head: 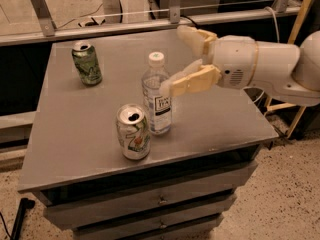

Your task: Move blue plastic bottle near 7up can

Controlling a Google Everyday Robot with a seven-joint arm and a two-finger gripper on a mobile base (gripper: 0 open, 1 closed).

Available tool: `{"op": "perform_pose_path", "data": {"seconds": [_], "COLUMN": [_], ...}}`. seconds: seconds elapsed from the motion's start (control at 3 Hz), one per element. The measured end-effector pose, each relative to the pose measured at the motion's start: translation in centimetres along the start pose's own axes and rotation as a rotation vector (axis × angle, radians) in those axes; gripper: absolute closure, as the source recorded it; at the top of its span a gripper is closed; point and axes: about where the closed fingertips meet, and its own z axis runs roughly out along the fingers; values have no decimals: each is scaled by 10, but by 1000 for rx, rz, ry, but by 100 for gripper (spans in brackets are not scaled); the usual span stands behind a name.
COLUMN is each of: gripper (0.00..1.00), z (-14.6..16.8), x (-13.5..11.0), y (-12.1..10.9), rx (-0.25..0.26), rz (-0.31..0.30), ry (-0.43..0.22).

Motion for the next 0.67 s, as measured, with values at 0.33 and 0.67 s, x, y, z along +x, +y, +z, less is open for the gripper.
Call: {"op": "perform_pose_path", "data": {"seconds": [0.33,0.67], "gripper": [0,0], "z": [-48,-54], "x": [-26,-27], "y": [1,1], "rx": [75,87], "rz": [-3,-4], "ry": [-34,-36]}}
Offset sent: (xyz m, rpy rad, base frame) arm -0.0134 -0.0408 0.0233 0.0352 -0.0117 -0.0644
